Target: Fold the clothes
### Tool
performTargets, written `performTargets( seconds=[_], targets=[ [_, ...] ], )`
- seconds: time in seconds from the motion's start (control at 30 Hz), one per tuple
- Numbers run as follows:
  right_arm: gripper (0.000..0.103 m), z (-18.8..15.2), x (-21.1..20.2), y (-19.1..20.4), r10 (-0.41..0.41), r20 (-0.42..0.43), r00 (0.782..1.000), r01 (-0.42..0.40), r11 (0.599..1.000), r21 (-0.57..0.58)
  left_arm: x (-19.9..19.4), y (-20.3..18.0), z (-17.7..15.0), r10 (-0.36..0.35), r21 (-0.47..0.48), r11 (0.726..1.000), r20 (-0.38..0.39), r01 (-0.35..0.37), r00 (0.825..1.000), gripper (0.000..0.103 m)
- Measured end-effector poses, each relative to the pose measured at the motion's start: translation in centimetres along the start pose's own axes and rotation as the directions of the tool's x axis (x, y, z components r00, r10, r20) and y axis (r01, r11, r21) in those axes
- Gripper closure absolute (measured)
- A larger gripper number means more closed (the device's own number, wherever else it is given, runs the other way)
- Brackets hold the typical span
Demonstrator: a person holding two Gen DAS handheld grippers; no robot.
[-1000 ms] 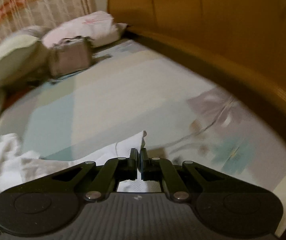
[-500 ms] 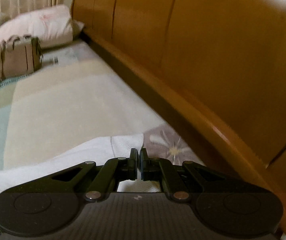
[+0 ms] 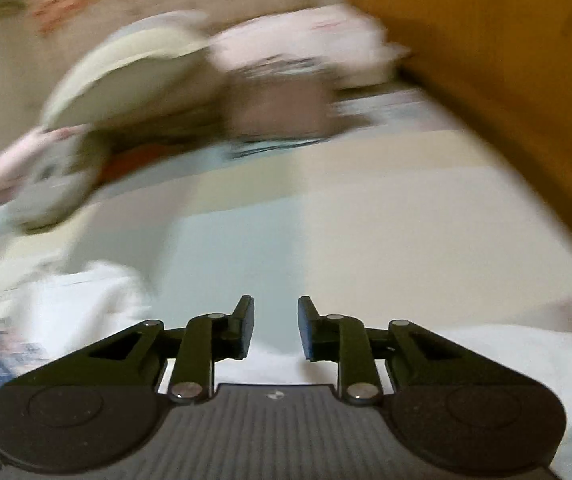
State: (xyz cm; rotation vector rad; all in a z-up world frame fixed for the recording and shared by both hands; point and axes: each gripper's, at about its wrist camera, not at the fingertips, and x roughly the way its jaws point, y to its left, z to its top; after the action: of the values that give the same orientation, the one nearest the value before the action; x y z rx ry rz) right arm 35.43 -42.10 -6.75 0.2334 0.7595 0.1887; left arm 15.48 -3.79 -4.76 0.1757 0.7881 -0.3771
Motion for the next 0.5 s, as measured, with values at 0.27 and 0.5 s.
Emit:
performTargets(
  seconds=[0.27,0.5],
  targets=[
    [0.060,0.5,10.4,8.6,0.124,-0.159,0.979,-0.145,0.981,-0.127,0.2,2.2,0.1,0.014,-0.031,0.999,-0.015,-0.014,1.000,0.022],
    [0.057,0.5,14.2,10.7,0.103,-0.212,0.972,-0.152,0.962,-0.227,1.2,3.9,0.8,-0.022,-0.055,0.998,-0.020,0.021,1.000,0.022]
  ],
)
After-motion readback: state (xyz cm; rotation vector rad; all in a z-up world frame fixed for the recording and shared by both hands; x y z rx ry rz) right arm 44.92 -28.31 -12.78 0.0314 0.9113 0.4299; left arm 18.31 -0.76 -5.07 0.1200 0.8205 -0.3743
